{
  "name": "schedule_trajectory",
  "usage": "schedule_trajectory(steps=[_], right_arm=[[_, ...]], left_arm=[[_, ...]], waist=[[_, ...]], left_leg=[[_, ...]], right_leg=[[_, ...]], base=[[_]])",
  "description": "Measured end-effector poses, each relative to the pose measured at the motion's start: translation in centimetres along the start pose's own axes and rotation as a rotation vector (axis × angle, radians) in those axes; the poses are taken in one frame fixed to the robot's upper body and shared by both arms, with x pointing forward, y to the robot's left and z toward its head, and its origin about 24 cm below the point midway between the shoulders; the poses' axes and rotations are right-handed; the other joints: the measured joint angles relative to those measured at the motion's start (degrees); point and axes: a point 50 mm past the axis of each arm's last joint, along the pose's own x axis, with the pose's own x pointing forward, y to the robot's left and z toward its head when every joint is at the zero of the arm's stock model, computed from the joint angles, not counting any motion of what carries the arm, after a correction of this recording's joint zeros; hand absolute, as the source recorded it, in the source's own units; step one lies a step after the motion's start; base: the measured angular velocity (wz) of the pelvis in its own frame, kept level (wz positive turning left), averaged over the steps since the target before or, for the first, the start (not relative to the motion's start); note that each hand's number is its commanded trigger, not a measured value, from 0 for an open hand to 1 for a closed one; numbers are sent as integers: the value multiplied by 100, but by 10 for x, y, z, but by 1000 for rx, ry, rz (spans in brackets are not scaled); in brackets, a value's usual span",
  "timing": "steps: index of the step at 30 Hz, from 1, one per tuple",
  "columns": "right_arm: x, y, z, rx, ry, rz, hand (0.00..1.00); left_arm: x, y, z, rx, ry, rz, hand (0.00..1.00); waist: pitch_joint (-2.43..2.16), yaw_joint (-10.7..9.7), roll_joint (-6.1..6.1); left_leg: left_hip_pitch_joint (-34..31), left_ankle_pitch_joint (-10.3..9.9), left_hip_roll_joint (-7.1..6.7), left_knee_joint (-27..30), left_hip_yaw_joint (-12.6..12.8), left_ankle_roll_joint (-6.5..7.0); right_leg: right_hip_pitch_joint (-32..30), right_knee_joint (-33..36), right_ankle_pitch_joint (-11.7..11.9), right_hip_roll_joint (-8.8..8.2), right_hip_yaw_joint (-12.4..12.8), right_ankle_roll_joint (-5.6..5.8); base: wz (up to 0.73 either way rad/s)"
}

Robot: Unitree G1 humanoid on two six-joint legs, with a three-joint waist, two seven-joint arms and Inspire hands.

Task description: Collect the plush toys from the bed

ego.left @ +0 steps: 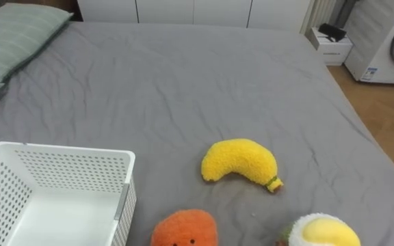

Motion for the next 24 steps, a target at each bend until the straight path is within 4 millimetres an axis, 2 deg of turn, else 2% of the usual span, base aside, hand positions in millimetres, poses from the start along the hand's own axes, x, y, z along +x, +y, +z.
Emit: schedule_trajectory(steps=[5,8,11,13,17,21,23,24], right_arm=[[0,2,-5,15,24,17,0],[0,3,-14,106,59,24,0],[0,4,-25,273,99,28,0],[0,4,-35,448,133,25,0],[0,2,-43,697,162,7,0],[0,-15,-44,902,160,-51,0],[0,-32,-37,963,127,-104,0],[-2,-50,-29,997,80,-156,0]], left_arm=[[0,0,-2,-1,9,-3,0],[0,-1,-3,-2,12,-3,0],[0,0,-4,-35,20,-3,0],[1,5,-6,-94,31,6,0],[1,9,-12,-143,52,29,0],[2,14,-19,-176,58,46,0],[3,19,-20,-200,61,63,0],[3,24,-21,-213,60,76,0]], waist=[[-9,-17,5],[-14,-56,6],[-19,-172,0],[-20,-278,-23],[-24,-465,-72],[-21,-526,-168],[-18,-528,-221],[-23,-531,-246]], left_leg=[[7,-1,0,2,-4,0],[17,1,1,5,-4,-1],[1,0,1,-2,-11,-1],[40,0,2,-38,-11,-1],[56,0,0,-38,-9,-1],[56,0,-6,-35,-10,2],[22,-1,-7,-34,-6,3],[-10,-1,-9,-29,3,5]], right_leg=[[-1,0,0,-2,-10,0],[-4,10,0,1,-7,-1],[6,6,-2,0,-6,-2],[49,0,-7,4,6,-6],[68,-2,-12,-2,0,-10],[52,7,-15,-2,3,-13],[15,9,-14,-7,-3,-12],[-24,8,-9,-10,-2,-8]], base=[[0],[0],[0],[0],[0],[-3],[-2],[-5]])
